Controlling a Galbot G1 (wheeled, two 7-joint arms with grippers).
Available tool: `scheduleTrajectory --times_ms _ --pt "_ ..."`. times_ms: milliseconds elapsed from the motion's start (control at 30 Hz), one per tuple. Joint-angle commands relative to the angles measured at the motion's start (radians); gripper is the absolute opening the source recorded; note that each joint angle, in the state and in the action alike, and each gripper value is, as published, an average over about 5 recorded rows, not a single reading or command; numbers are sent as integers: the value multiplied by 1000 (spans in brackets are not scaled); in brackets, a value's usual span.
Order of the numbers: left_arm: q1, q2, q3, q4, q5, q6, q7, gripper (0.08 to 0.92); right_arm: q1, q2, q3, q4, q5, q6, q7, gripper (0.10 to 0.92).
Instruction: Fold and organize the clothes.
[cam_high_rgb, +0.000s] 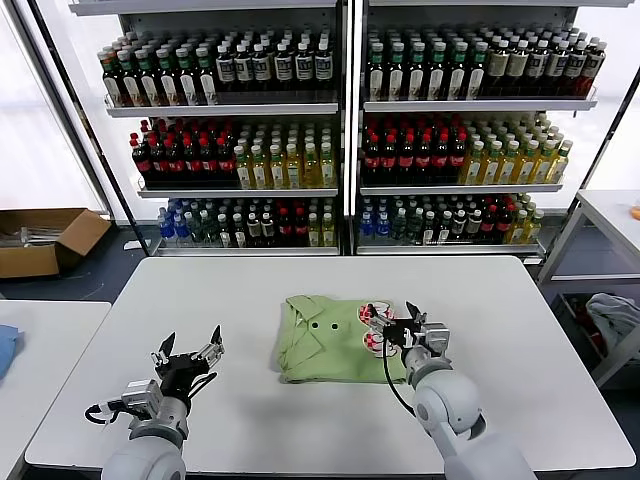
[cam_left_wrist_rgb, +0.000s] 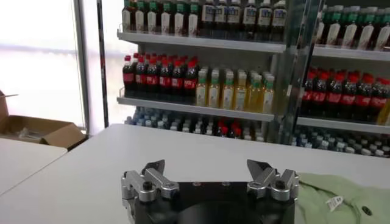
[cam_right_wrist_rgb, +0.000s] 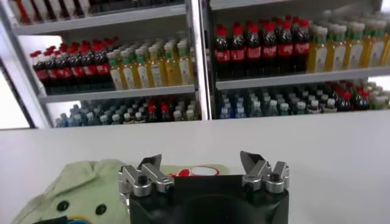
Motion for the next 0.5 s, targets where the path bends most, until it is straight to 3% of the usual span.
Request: scheduleTrajectory --times_ms 33,500 --pt "13 0 -9 -5 0 0 2 823 106 173 -3 -213 126 56 57 819" --pt "7 -14 4 12 2 0 5 823 92 181 15 -255 147 63 51 823"
